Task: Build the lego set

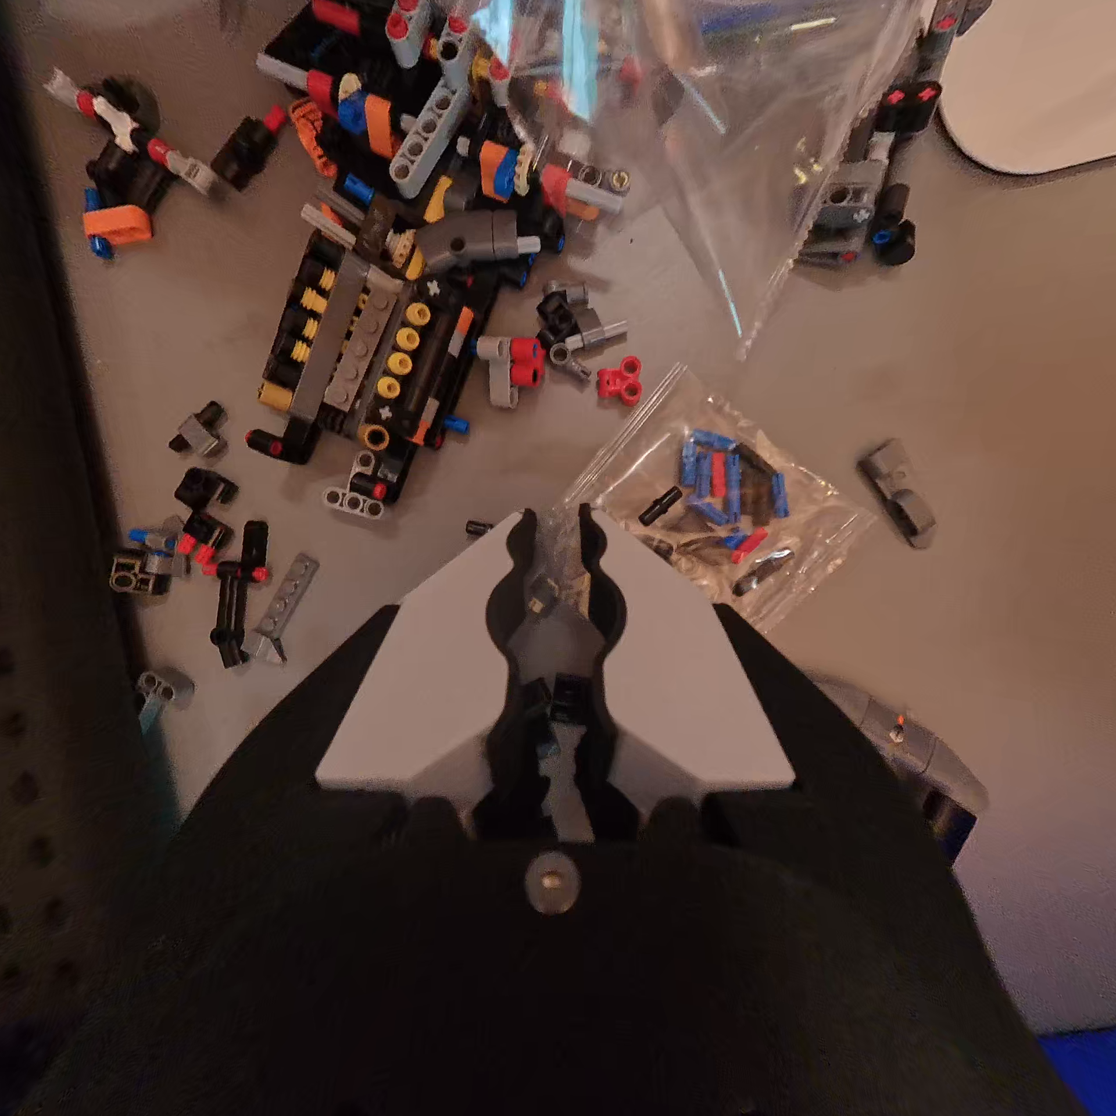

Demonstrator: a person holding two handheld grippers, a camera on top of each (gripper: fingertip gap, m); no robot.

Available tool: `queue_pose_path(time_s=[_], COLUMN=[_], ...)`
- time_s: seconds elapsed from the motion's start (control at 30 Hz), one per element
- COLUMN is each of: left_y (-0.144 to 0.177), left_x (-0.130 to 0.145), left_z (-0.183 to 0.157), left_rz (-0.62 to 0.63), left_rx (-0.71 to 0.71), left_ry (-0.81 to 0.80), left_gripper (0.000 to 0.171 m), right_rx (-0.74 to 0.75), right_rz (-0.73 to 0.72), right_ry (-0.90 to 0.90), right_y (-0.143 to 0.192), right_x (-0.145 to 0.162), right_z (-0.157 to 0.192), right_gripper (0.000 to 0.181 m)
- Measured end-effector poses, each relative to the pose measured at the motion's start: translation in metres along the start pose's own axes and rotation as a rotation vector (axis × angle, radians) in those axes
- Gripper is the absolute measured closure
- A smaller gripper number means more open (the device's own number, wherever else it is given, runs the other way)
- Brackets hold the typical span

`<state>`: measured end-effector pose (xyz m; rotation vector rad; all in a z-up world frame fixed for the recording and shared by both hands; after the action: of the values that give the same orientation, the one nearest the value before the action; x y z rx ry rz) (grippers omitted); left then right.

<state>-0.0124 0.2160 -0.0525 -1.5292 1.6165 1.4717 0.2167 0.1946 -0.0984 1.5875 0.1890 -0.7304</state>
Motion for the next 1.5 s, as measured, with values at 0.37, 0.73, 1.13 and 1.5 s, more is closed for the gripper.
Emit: queue_pose_path(time_s=[0.37, 0.73, 1.13, 1.5], left_y=[0.001, 0.001, 0.001, 0.001], left_x=[-0.001, -0.001, -0.001, -0.002], left_z=[0.0, 0.0, -0.001, -0.002], left_rz=[-0.006, -0.008, -0.003, -0.007], left_rx=[-0.006, -0.009, -0.007, -0.007], left_ry=[-0.002, -0.006, -0.008, -0.009], left_gripper=[0.171, 0.171, 0.171, 0.171], right_rx=[0.001, 0.014, 0.064, 0.167], right_rz=[0.044, -0.005, -0.094, -0.068], right_ry=[0.059, 0.108, 0.025, 0.02], right_y=[-0.005, -0.041, -0.015, -0.009], right_x=[0.0, -0.034, -0.023, -0.021], right_z=[0.007, 0.023, 0.005, -0.004], right_gripper=[0.167, 0.16, 0.167, 0.157])
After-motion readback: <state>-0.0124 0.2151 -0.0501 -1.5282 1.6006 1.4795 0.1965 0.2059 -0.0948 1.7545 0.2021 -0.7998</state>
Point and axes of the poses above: each gripper's, where its closed fingertips meet, y back along the fingers, x out of its underside, z = x × y across the jaws, the point moved 10 cm from there along y, back along the fingers, and after that the axes turned 3 degrees about x, right-handed, at the moved point
